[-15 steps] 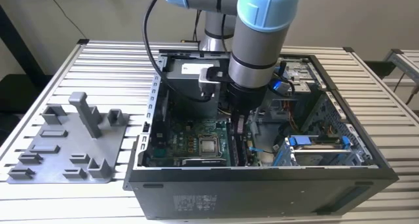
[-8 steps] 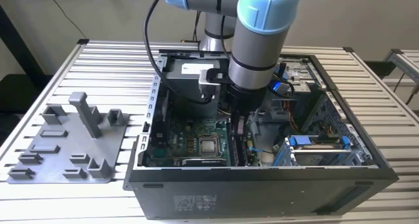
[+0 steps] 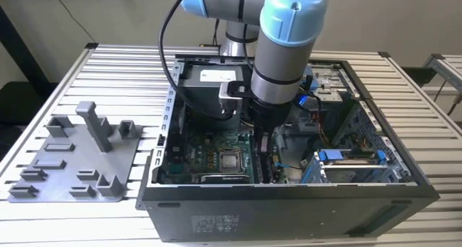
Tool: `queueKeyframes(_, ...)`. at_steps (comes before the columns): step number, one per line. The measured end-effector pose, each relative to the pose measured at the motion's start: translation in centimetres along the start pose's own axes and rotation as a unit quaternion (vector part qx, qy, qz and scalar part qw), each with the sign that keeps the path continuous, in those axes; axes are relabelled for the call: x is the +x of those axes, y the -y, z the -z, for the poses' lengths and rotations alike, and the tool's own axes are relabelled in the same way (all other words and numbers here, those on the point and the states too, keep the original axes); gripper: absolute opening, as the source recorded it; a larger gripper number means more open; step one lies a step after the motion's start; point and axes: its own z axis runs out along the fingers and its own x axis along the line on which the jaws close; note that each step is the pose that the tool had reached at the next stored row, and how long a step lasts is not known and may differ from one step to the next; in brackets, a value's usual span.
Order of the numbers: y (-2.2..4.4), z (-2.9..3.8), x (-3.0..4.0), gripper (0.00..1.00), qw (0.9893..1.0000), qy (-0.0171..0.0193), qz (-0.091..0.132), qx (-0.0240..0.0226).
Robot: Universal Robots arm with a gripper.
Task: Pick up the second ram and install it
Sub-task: 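Press down the second ram until it locks into place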
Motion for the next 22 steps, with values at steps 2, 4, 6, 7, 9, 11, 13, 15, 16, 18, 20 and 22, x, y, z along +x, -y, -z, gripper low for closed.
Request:
queueKeyframes(2, 0.0, 0.19, -0.05, 0.11, 1.0, 0.0004, 0.0, 0.0)
queueKeyframes(4, 0.0, 0.96, -0.1, 0.11, 1.0, 0.0018, 0.0, -0.0001)
queueKeyframes(6, 0.01, 1.91, -0.09, 0.11, 1.0, 0.0012, 0.0, -0.0001)
queueKeyframes(7, 0.0, 2.34, -0.11, 0.11, 1.0, 0.0014, 0.0, -0.0001)
queueKeyframes(9, 0.01, 3.21, -0.14, 0.11, 1.0, 0.0011, 0.0, -0.0001)
queueKeyframes(11, 0.01, 4.01, -0.17, 0.11, 1.0, 0.0012, 0.0, -0.0001)
queueKeyframes(13, 0.01, 4.56, -0.18, 0.11, 1.0, 0.001, 0.0, -0.0002)
queueKeyframes(15, 0.01, 4.56, -0.19, 0.11, 1.0, 0.0013, 0.0, -0.0001)
queueKeyframes(16, 0.01, 4.56, -0.19, 0.11, 1.0, 0.0013, 0.0, -0.0001)
queueKeyframes(18, 0.01, 4.59, -0.19, 0.11, 1.0, 0.0011, 0.0, -0.0001)
queueKeyframes(20, 0.01, 4.59, -0.19, 0.11, 1.0, 0.0011, 0.0, -0.0001)
queueKeyframes(22, 0.01, 4.62, -0.19, 0.11, 1.0, 0.0011, 0.0, -0.0001)
